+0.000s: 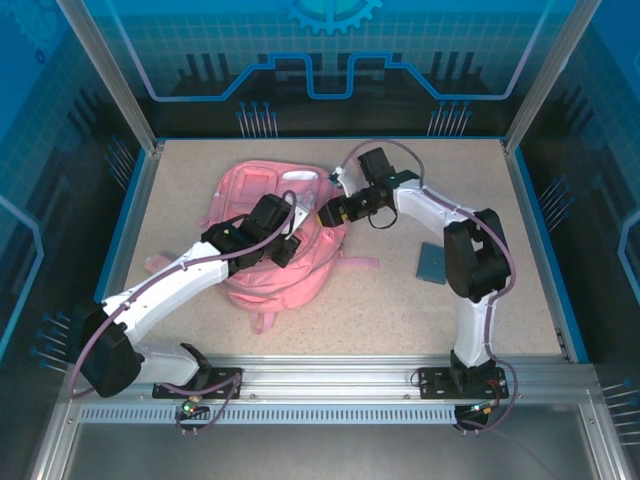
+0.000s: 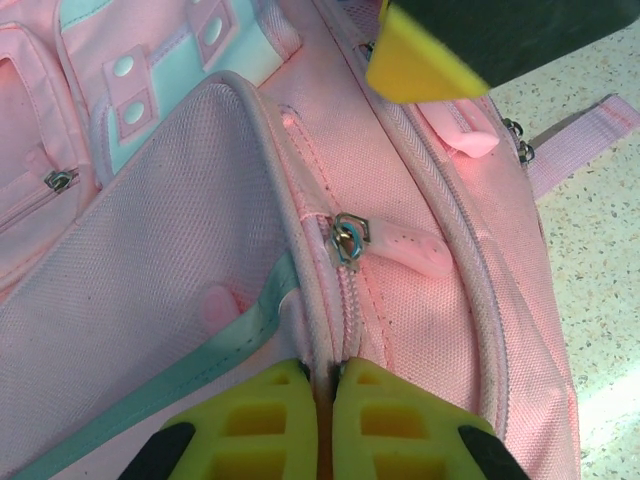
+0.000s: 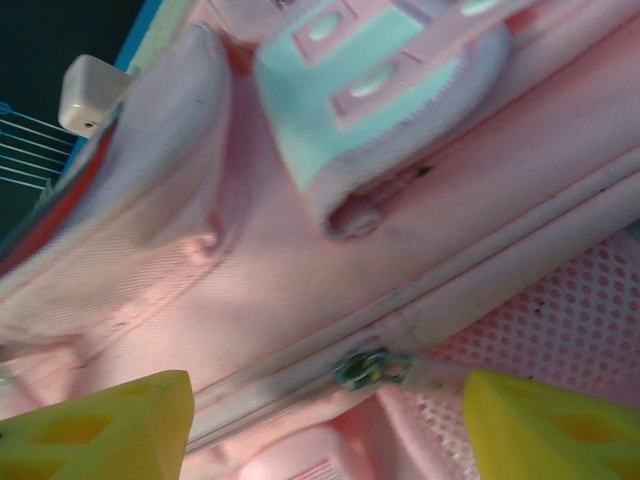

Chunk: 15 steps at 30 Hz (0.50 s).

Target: Pack books, pencil case, and school supplies into a backpack

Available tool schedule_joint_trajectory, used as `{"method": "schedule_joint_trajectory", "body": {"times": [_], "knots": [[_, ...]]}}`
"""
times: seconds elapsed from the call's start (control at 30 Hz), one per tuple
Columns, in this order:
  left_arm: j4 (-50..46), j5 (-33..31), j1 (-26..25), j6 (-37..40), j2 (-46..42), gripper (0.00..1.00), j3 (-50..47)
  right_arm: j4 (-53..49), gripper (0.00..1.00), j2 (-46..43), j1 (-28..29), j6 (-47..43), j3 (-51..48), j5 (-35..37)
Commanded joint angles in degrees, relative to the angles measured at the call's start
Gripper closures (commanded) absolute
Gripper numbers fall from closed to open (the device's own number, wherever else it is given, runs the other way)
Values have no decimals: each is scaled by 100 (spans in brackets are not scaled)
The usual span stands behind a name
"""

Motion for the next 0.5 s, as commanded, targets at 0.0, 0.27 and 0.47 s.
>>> {"method": "schedule_joint_trajectory", "body": {"times": [0.0,0.27,0.47], "knots": [[620,218,-26,122,-295,100,38,-283,23,256,-55,-219,243,55],[661,250,-27,120,-277,100,12,-328,22,416,-49,-324,380,-283],[665,261,-26,129,-263,99,4,-307,15,435,-56,-361,439,-218]]}}
